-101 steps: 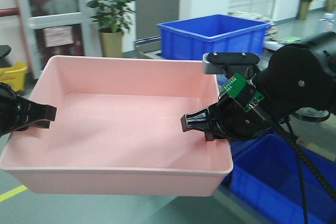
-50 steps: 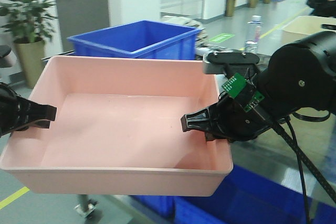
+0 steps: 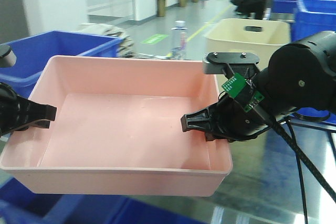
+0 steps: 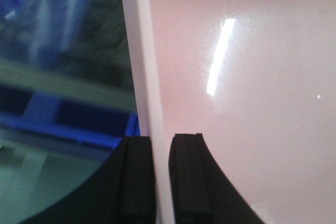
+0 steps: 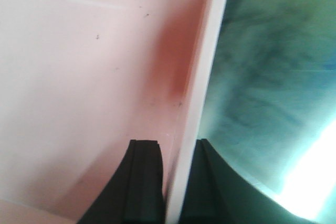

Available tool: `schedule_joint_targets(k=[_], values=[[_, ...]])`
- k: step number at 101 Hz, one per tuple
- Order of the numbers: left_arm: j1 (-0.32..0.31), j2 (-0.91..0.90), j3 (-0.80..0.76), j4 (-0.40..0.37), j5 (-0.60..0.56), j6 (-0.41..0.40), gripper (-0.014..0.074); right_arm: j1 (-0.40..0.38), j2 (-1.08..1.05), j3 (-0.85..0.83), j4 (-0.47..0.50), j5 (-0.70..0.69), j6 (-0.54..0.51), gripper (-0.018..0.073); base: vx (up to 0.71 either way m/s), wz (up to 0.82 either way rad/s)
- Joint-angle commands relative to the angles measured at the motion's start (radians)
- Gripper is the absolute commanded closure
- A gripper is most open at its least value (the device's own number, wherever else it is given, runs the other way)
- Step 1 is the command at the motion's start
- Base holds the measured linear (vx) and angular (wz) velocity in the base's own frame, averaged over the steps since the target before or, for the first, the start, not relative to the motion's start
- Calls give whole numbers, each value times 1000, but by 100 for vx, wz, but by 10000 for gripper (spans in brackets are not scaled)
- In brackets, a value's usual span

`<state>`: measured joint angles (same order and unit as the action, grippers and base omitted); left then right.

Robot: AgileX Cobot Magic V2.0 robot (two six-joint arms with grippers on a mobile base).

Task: Grab pink bin and stack on right shelf
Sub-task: 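Carry the pink bin with both grippers toward the shelf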

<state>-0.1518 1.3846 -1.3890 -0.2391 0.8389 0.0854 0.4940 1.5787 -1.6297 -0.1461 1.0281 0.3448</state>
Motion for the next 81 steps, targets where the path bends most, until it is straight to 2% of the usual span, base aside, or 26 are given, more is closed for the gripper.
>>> schedule_joint_targets(k=[1,55,81], values=[[1,-38,-33,-28,-91,9,601,-7,-50,-33,-31,-64,-19,568,29,-58],[1,-38,-33,-28,-91,9,601,-7,-50,-33,-32,-65,-19,568,23,-62],[1,-36,-33,-28,-91,9,601,-7,-50,-33,-32,-65,-19,568,11,-41]])
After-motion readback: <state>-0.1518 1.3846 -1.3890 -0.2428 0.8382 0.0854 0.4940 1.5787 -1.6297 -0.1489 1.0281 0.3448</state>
